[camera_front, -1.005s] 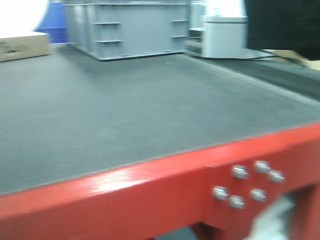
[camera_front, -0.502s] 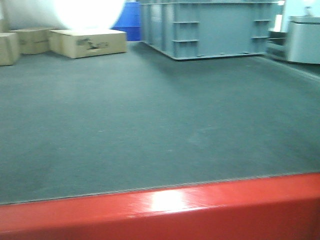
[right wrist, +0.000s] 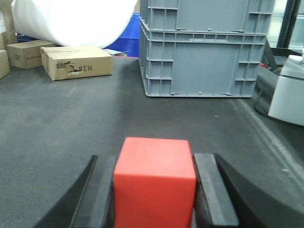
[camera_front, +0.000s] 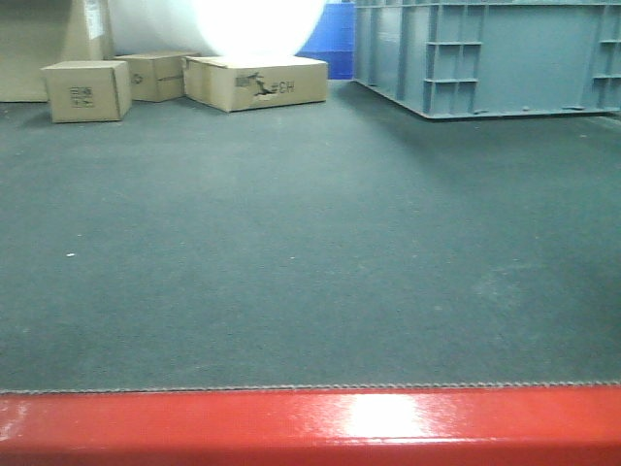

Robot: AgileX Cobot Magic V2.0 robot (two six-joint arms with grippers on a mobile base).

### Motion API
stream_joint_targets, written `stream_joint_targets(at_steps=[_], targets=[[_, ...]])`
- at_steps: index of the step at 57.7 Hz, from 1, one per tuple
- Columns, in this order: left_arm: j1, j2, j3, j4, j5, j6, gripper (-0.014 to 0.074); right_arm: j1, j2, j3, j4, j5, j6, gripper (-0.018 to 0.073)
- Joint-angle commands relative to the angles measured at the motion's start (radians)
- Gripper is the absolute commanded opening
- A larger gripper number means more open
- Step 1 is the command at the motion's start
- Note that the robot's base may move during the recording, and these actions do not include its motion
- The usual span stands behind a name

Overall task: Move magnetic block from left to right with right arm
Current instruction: 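Drive up to the far side of the table facing the crates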

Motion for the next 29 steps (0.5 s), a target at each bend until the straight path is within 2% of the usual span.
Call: stream_joint_targets(at_steps=[1,29], targets=[[0.001,-0.009,0.008,-0.005,-0.086,0.0,-0.0126,-0.005,0.011,-0.029,-0.01,-0.091,-0.007,0.0324],[0.001,-0.009,0.008,-0.005,-0.086,0.0,-0.0126,-0.005,0.011,-0.029,-0.01,-0.091,-0.007,0.0324]])
